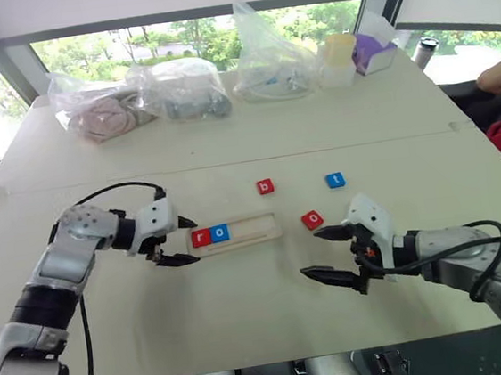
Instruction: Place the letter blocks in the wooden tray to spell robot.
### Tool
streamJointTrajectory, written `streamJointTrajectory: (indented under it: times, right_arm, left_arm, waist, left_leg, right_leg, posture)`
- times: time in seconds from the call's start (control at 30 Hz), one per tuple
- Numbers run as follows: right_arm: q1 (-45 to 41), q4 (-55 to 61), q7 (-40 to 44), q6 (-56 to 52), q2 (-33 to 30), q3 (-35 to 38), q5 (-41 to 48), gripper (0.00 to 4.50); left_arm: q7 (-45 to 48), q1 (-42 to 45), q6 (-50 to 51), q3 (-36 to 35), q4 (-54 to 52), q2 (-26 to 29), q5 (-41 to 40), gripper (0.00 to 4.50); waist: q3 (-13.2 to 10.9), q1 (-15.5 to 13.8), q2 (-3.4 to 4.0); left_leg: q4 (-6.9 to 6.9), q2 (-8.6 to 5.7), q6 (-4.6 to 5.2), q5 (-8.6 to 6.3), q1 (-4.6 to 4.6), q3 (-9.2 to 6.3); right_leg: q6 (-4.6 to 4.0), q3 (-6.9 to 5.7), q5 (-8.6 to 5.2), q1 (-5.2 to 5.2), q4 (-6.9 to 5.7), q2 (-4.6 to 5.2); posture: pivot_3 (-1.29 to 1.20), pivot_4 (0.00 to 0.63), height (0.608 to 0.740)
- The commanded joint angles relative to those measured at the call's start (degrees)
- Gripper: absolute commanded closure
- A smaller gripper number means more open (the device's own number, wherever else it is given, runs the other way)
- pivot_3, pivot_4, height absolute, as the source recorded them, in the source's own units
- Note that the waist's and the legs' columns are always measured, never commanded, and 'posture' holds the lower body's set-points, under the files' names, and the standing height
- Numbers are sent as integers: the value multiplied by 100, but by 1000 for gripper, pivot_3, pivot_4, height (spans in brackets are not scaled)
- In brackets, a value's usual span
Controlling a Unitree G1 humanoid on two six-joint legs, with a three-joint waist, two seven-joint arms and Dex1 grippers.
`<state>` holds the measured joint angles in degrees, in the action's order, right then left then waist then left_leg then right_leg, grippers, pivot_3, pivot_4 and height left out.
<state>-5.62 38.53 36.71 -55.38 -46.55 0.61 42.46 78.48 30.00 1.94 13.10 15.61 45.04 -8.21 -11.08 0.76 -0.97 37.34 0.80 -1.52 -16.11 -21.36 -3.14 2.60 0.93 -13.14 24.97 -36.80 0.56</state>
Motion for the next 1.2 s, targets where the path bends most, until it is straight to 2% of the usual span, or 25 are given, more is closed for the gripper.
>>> streamJointTrajectory:
  times: [0.03,0.07,0.1,0.3,0.47,0.6,0.67,0.73,0.83,0.97,1.2]
  right_arm:
    - [4,260,-109,-8,51,130,91,0]
    - [-7,267,-136,-20,69,123,92,0]
    - [-16,271,-155,-29,80,118,94,0]
    - [-293,109,-620,-141,480,267,205,0]
    - [-1340,-579,-1584,-419,1323,-202,-298,0]
    - [-1910,-1164,-2019,-605,1866,-540,-687,0]
    - [-2593,-2211,-2460,-463,2565,-1097,-1308,0]
    - [-3008,-3009,-2780,-285,3055,-1354,-1791,0]
    - [-3239,-3727,-3346,172,3556,-1252,-2389,0]
    - [-3400,-4180,-3543,336,3886,-1288,-2781,0]
    - [-3470,-4767,-3504,409,4536,-1217,-3011,0]
  left_arm:
    - [150,163,-295,134,263,-91,182,842]
    - [187,166,-307,201,326,-72,273,334]
    - [216,169,-315,245,369,-57,336,54]
    - [-128,15,-440,30,302,-98,353,54]
    - [-55,-191,-82,-325,-211,231,53,54]
    - [-97,-326,34,-500,-487,496,28,54]
    - [-126,-453,-79,-718,-409,999,223,54]
    - [-217,-505,308,-997,-520,1217,26,54]
    - [-655,-743,1249,-1685,-1222,1147,-622,54]
    - [-1424,-1168,2459,-2526,-2213,846,-1395,54]
    - [-2175,-1754,2931,-2857,-2925,595,-1578,54]
  waist:
    - [0,8,0]
    - [0,12,0]
    - [0,11,0]
    - [1,10,0]
    - [-1,54,-3]
    - [0,24,-3]
    - [-1,73,-14]
    - [-3,162,-14]
    - [-3,106,-12]
    - [-4,185,-19]
    - [-3,200,-18]
  left_leg:
    - [0,0,0,0,1,2]
    - [0,0,0,0,0,1]
    - [0,0,0,0,0,1]
    - [1,0,0,0,4,0]
    - [12,3,1,1,10,0]
    - [4,6,1,1,2,-3]
    - [-1,4,1,1,-5,-6]
    - [-7,6,1,1,-11,7]
    - [-12,5,1,2,-13,-2]
    - [-13,5,1,1,-24,13]
    - [-19,11,1,1,-1,2]
  right_leg:
    - [0,2,0,0,0,0]
    - [1,2,0,0,0,0]
    - [1,2,1,0,0,0]
    - [2,3,1,-1,-8,1]
    - [-13,7,-5,-1,-26,-3]
    - [-5,7,3,14,-31,-5]
    - [-7,6,11,21,-30,-3]
    - [-10,12,15,39,-35,-4]
    - [-9,8,14,40,-40,1]
    - [7,19,13,43,-27,21]
    - [-6,22,19,39,-42,0]
  posture:
    - [0,150,740]
    - [0,150,740]
    - [0,150,740]
    - [0,150,740]
    - [0,150,740]
    - [0,150,740]
    - [0,150,740]
    - [0,150,740]
    - [0,150,740]
    - [0,150,740]
    - [0,150,740]
